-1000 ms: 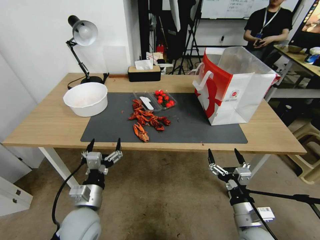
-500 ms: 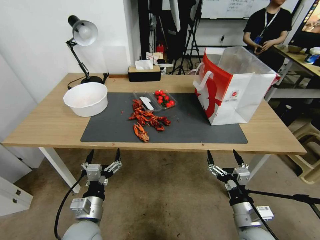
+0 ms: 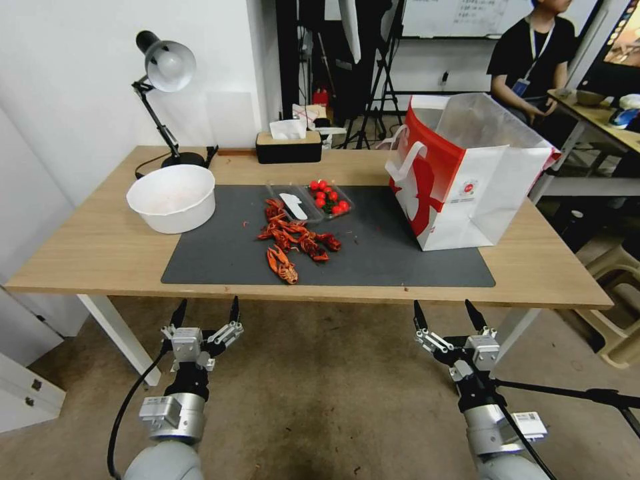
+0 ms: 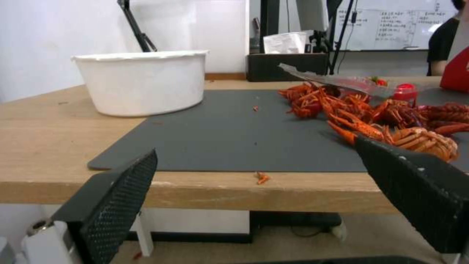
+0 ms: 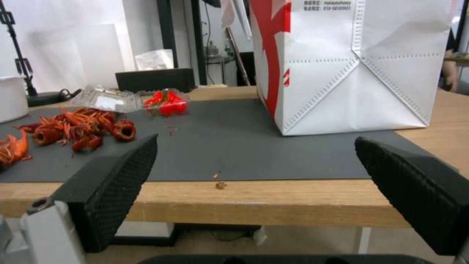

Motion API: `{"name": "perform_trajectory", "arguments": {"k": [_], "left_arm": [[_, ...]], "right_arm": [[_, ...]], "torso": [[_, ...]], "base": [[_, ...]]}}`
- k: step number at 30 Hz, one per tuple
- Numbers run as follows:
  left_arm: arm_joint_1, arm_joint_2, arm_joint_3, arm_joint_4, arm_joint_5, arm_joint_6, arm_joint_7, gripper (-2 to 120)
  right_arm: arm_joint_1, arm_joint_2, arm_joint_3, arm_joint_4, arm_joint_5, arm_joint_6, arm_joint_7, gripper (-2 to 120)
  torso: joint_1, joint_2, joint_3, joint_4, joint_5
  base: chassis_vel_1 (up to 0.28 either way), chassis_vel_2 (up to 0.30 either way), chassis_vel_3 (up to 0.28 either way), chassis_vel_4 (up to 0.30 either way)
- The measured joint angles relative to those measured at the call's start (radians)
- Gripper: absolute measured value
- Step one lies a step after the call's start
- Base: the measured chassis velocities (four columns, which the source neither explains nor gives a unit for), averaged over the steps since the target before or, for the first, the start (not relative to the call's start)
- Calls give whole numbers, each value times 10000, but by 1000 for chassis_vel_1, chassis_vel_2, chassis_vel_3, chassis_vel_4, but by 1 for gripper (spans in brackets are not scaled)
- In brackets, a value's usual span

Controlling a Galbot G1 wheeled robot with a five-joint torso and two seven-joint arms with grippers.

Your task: Pick up the trash from the table and place it into the takeout bag.

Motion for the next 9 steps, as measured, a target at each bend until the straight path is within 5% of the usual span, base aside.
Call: {"name": "perform_trajectory", "arguments": {"k": [9], "left_arm": [[-10,7,7,2,-10,7,0,100]], "right_arm": [[0,0,-1,0,0,0,-2,100]], "torso": [[0,0,0,0,0]], "base": [[0,0,0,0]]}}
